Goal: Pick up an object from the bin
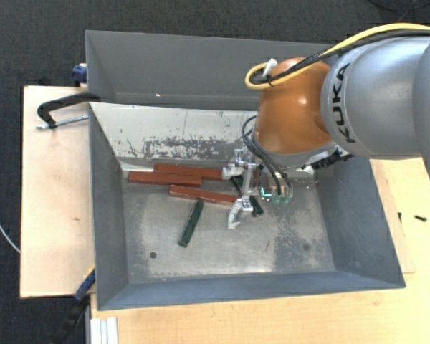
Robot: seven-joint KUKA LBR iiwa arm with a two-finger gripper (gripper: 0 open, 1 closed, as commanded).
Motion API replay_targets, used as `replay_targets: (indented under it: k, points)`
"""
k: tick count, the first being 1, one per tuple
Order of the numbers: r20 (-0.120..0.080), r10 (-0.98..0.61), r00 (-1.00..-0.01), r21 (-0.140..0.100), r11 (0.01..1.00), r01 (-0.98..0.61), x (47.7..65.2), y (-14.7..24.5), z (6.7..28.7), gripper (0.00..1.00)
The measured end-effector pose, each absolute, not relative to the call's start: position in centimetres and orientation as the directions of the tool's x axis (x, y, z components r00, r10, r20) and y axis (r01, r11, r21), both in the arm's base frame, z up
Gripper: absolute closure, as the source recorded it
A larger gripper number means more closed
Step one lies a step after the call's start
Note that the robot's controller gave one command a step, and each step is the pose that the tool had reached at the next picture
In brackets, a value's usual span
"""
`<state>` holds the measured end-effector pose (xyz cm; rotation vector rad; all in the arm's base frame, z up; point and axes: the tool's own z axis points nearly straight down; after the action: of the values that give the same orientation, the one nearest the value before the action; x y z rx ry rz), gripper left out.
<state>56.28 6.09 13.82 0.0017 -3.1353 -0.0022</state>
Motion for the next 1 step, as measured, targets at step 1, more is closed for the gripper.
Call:
replay_targets:
  k: [1]
  points:
    - [-0.001,0.000,-1.000,0.002,1.000,0.000,56.47,6.07,14.21,0.00]
